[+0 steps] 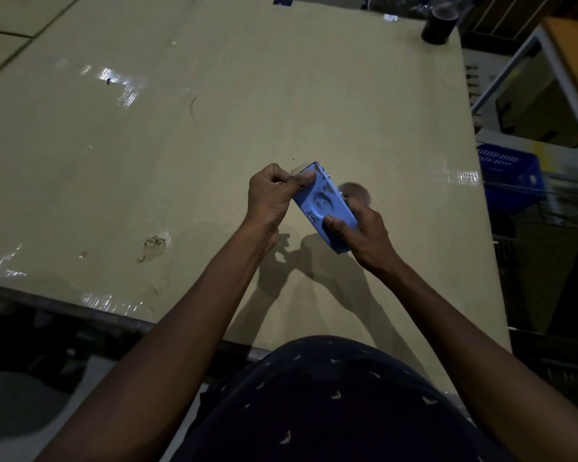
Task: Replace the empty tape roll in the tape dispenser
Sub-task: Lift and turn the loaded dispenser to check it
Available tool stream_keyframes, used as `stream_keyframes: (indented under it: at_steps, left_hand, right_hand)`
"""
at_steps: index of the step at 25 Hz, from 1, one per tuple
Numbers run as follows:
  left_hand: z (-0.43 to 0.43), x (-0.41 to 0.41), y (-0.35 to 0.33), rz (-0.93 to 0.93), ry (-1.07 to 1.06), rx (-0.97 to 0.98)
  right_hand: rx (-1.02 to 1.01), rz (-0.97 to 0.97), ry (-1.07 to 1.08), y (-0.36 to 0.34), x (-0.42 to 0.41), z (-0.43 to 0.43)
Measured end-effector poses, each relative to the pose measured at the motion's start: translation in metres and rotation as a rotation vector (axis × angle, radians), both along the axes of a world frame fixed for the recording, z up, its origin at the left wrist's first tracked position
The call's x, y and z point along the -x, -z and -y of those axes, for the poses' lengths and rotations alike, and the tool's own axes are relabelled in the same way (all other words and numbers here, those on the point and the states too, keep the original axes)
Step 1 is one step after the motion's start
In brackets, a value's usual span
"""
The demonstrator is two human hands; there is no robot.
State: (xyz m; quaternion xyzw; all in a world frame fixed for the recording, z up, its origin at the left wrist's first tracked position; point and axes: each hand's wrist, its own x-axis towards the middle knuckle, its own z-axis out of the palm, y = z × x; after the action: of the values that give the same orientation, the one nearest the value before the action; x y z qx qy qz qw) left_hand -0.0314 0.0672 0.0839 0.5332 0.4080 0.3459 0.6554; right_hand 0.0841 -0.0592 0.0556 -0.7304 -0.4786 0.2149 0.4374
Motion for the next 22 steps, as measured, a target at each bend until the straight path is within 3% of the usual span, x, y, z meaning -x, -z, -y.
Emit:
stream_keyframes:
  at_steps: [6,10,18,20,22]
  left_hand:
    - [-0.003,0.001,-0.001,-0.070,-0.034,-0.047]
    - [-0.001,0.001,-0.009,-0.060,-0.031,-0.184]
    - [-0.005,-0.004,-0.024,0.005,0.017,-0.167]
    - [-0.013,-0.010,-0.044,-0.007,0.001,-0.293]
    - [-0.027,-0.021,-0.077,-0.084,-0.049,-0.582]
  right_hand:
    - [-0.005,0.000,0.017,0.002,-0.002,-0.002]
    - [-0.037,0.008,0.041,-0.001,-0.003,-0.004]
    - [-0.207,-0.158,0.256,-0.042,-0.016,-0.015]
    - [-0.253,-0.123,0.299,-0.066,-0.025,-0.023]
    - [-0.314,-0.004,0.324,-0.097,-0.038,-0.033]
